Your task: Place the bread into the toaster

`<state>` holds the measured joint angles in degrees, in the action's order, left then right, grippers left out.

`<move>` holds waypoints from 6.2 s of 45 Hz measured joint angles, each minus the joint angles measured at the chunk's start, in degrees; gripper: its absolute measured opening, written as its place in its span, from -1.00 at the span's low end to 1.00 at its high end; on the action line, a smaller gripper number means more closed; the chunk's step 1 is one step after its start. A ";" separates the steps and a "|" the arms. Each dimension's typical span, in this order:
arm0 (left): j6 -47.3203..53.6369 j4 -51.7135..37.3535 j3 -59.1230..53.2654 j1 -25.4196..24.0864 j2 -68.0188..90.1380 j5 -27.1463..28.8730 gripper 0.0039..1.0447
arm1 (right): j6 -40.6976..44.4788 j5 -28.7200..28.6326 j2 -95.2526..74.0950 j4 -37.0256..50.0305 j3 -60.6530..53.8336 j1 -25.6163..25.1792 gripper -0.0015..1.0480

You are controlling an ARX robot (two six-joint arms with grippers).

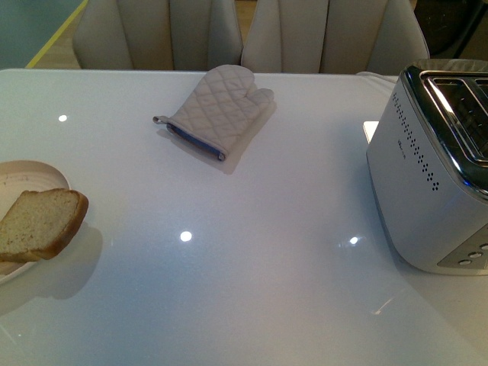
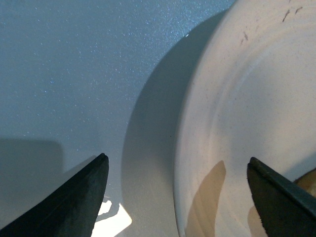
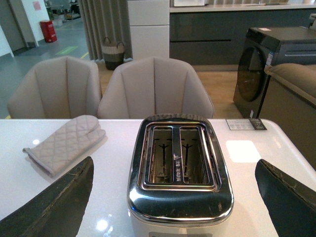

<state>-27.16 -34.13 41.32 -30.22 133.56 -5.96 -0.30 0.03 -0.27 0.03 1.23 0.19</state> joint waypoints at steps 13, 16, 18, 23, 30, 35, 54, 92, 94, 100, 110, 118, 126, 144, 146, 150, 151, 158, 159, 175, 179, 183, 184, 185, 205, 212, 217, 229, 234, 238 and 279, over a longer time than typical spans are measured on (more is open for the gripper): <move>-2.67 -0.90 1.22 3.85 2.14 1.60 -0.50 | 0.00 0.00 0.00 0.00 0.00 0.00 0.83; -3.39 -1.57 0.26 4.92 1.97 1.27 -0.71 | 0.00 0.00 0.00 0.00 0.00 0.00 0.83; -4.15 -2.08 -0.66 5.95 1.51 0.79 -0.83 | 0.00 0.00 0.00 0.00 0.00 0.00 0.83; -6.93 -2.62 -3.32 9.88 0.11 0.61 -0.90 | 0.00 0.00 0.00 0.00 0.00 0.00 0.83; -10.99 -4.31 -7.26 15.80 -1.77 0.74 -0.90 | 0.00 0.00 0.00 0.00 0.00 0.00 0.83; -14.95 -5.29 -9.25 22.16 -2.75 1.16 -0.91 | 0.00 0.00 0.00 0.00 0.00 0.00 0.83; -32.06 -4.46 -8.87 39.56 -2.95 4.48 -0.93 | 0.00 0.00 0.00 0.00 0.00 0.00 0.83; -5.60 -23.61 -28.79 30.56 -47.39 7.28 0.49 | 0.00 0.00 0.02 0.00 0.00 0.00 0.83; -0.02 -30.99 -31.95 30.40 -46.51 6.38 0.35 | 0.00 0.02 0.02 0.00 0.00 0.00 0.83; 14.91 -40.33 -35.43 30.42 -50.75 5.88 0.01 | 0.00 0.04 -0.07 -0.04 0.00 0.00 0.83; 25.40 -29.77 -39.52 30.27 -66.47 5.97 -0.88 | -0.02 0.07 0.02 -0.04 0.00 0.00 0.83; 26.23 -16.31 -40.39 30.27 -80.21 5.95 -0.95 | 0.00 0.04 0.04 -0.04 0.00 0.00 0.83; 26.34 -6.58 -40.41 30.27 -91.23 5.95 -0.95 | 0.00 0.04 0.04 -0.04 0.00 0.00 0.83; 26.51 7.91 -40.63 30.27 -107.12 5.95 -0.95 | 0.00 0.07 0.04 -0.04 0.00 0.00 0.83; 26.51 9.11 -40.63 30.27 -108.32 5.95 -0.95 | 0.00 0.07 0.02 -0.04 0.00 0.00 0.83; 26.51 11.23 -40.63 30.27 -110.55 5.95 -0.95 | 0.00 0.07 0.04 -0.04 0.00 0.00 0.83; 26.51 12.00 -40.63 30.27 -111.38 5.95 -0.95 | 0.00 0.04 0.02 -0.04 0.00 0.00 0.83; 26.51 16.35 -40.63 30.27 -115.80 5.95 -0.95 | 0.00 0.04 0.04 -0.04 0.00 0.00 0.83; 26.51 16.98 -40.63 30.27 -116.45 5.95 -0.95 | 0.00 0.07 0.04 -0.04 0.00 0.00 0.83; 26.51 23.21 -40.63 30.27 -122.70 5.95 -0.95 | 0.00 0.07 0.04 -0.04 0.00 0.00 0.83; 26.53 29.00 -40.61 30.27 -127.05 5.97 -0.95 | 0.00 0.04 0.04 -0.04 0.00 0.00 0.83; 26.53 33.77 -40.61 30.27 -132.76 5.95 -0.95 | 0.00 0.07 0.02 -0.04 0.00 0.00 0.83; 26.53 33.86 -40.61 30.27 -132.93 5.95 -0.95 | 0.00 0.04 0.04 -0.04 0.00 0.00 0.83; 26.53 33.92 -40.61 30.27 -133.02 5.97 -0.95 | 0.00 0.04 0.04 -0.04 0.00 0.00 0.83; 26.53 34.05 -40.61 30.27 -133.24 5.97 -0.22 | -6.49 9.88 -35.78 -4.33 15.02 13.40 0.83; 26.53 34.05 -40.61 30.27 -133.24 5.97 0.29 | -11.50 5.16 -54.31 6.29 21.99 17.46 0.83; 26.53 34.05 -40.61 30.27 -133.24 5.95 0.66 | -15.47 2.21 -68.50 12.70 26.51 18.97 0.83; 26.64 34.05 -40.61 30.27 -133.24 5.95 0.87 | -24.15 -3.08 -94.18 22.43 35.19 21.90 0.83; 26.64 34.05 -40.61 30.27 -133.24 5.97 0.87 | -27.32 -4.98 -100.00 24.35 37.13 24.68 0.83; 26.64 34.05 -40.61 30.27 -133.24 5.97 0.87 | -29.29 -5.73 -103.54 25.57 38.07 26.51 0.83; 26.64 34.05 -40.61 30.27 -133.24 5.97 0.87 | -43.74 -15.21 -130.79 36.37 49.99 27.78 0.83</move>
<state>-0.51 -0.08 0.71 0.05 0.32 0.01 -44.03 -15.18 -131.07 36.40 51.22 27.97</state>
